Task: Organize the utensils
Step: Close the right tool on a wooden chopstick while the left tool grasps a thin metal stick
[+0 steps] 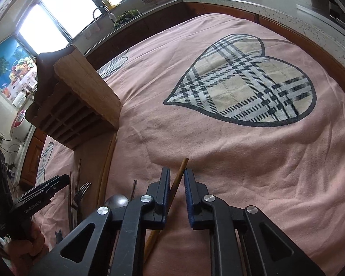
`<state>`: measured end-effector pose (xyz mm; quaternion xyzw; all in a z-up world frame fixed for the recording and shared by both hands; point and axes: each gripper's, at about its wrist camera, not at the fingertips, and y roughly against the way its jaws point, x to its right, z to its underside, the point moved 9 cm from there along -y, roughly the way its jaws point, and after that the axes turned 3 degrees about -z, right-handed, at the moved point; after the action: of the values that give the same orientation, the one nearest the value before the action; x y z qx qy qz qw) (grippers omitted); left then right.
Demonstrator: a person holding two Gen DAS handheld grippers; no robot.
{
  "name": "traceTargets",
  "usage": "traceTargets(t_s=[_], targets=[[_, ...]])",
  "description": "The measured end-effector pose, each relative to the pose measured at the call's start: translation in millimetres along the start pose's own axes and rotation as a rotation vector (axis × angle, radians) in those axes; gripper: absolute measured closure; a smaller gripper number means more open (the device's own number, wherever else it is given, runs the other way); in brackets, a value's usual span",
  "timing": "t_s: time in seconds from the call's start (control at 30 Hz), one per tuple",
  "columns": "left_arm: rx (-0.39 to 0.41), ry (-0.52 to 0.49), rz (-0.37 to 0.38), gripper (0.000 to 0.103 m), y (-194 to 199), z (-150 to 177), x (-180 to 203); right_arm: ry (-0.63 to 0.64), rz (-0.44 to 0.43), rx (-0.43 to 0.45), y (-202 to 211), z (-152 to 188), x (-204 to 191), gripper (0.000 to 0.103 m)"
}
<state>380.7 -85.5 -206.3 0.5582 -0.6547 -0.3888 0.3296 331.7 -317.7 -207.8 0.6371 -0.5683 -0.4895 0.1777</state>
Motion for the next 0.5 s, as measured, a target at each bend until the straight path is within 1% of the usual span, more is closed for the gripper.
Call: traceTargets(t_s=[0.1,0.17,0.33,0.5], targets=[[0.013,-0.042,-0.031,0.078,-3,-3,6,0.000,-0.011,-0.002,-2,-2,-1,0.092],[0.018,-0.046,-0.019,0.095,-2,-4,8,-0.002,-0.019,-0.003,-3,-4,-2,0.092],[0.025,-0.031,0.026,0.096,4,-6,7,0.004,-0.054,0.007,2,-6,-9,0.093],[0.071,0.002,0.101,0.098,36,-4,5,0.024,-0.095,0.043,21,-8,-24,0.094]])
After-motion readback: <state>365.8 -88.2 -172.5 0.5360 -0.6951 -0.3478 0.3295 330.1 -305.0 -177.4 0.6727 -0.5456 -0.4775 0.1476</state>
